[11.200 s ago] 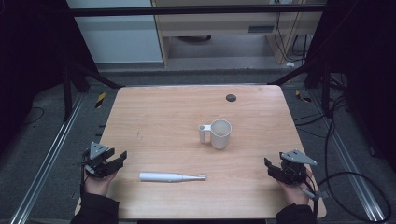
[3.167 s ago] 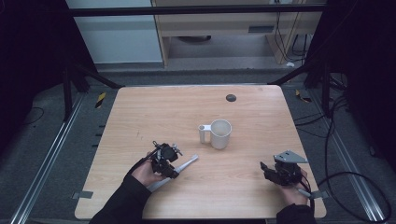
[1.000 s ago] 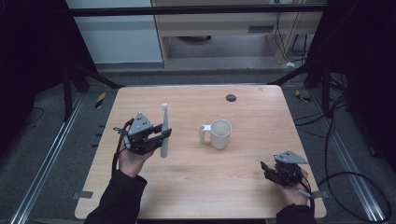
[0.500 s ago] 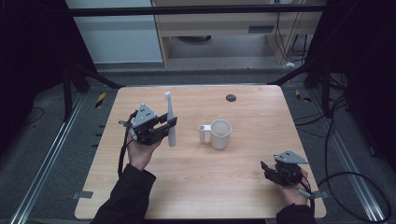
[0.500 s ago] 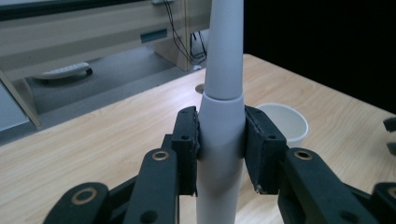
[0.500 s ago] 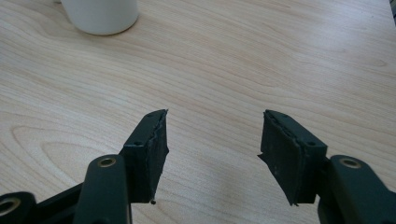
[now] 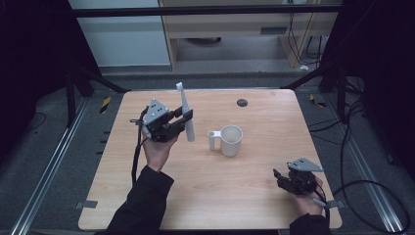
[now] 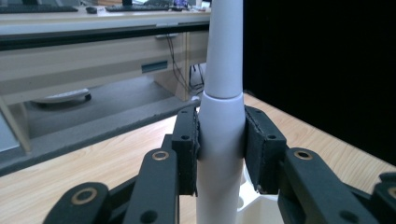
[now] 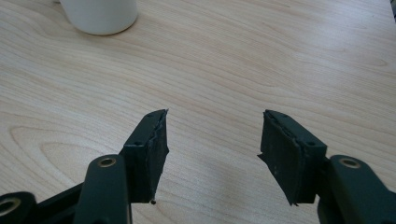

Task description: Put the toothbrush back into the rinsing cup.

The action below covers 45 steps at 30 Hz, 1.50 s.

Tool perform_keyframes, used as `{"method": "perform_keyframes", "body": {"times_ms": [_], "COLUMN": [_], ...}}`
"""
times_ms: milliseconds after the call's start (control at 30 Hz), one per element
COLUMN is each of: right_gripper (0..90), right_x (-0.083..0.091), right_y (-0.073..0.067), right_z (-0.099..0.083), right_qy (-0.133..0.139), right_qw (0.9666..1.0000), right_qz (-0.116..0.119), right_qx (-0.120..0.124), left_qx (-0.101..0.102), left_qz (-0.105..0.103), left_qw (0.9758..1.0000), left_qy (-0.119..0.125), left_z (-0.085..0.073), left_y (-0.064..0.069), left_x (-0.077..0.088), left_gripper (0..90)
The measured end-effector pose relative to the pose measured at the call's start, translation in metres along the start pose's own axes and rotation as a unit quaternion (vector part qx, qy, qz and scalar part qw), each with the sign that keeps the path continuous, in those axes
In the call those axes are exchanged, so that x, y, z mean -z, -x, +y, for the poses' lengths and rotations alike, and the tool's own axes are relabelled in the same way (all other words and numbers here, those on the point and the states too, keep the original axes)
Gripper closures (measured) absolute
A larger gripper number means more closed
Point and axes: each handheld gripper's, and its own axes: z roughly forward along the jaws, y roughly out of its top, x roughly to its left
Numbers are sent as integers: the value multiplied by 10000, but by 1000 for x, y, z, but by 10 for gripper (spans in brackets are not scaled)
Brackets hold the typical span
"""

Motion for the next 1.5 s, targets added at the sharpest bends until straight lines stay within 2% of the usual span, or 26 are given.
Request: {"method": "perform_keyframes", "body": {"times_ms": [500,733,1133,1500], "right_gripper": [414,415,415,417], "right_x": [-1,-1,0,0], "right_y": [0,1,2,3], "right_z": [0,0,-1,-1], "right_qy": [-15,-14,3,20], "right_qw": [10000,10000,10000,10000], "right_qz": [9,25,35,41], "right_qx": [-19,-29,-45,-33], "left_qx": [132,73,9,49], "left_qz": [-276,-421,-622,-654], "left_qw": [9994,9989,9980,9978], "left_qy": [168,196,130,-12], "left_z": [10,15,18,13], "left_y": [17,29,47,51], "left_x": [-28,-40,-66,-90], "left_gripper": [664,664,664,665]}}
